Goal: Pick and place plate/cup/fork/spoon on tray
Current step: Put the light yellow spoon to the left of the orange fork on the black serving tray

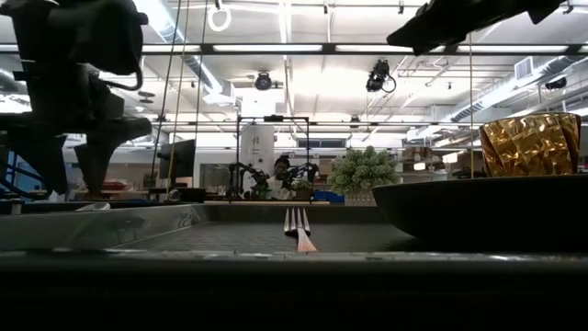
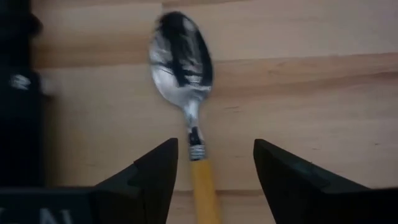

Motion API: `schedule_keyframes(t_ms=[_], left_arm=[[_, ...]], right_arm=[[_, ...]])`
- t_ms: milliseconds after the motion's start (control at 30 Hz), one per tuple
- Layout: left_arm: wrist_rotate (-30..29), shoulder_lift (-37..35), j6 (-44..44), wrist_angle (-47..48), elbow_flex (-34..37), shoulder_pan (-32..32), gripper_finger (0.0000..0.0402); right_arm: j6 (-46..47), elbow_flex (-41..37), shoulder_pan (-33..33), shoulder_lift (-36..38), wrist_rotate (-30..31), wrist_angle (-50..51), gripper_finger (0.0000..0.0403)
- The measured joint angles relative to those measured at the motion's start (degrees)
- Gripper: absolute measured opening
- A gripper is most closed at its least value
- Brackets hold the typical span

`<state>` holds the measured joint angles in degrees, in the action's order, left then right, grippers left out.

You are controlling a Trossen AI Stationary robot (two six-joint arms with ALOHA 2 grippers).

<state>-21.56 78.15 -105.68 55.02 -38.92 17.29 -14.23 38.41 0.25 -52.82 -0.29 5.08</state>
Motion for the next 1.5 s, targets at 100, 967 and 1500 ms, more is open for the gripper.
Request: schedule_keyframes(t_ms=[100,967,1500], left_arm=[[1.4,1.2,0.7,-1.7,0.0,-1.3,0.0217],[7.2,-5.4,15.3,0.4,0.0,-7.4,0.0172],[6.6,-14.8,5.8,-15.9,13.0,-7.5,0.0172]], right_arm=[[-0.8,0.0,-0.5,0.0,-2.5,0.6,0.0012],[1.2,0.0,-1.4,0.0,-10.1,0.1,0.0012],[1.8,0.0,-1.4,0.0,-10.1,-0.4,0.0012]])
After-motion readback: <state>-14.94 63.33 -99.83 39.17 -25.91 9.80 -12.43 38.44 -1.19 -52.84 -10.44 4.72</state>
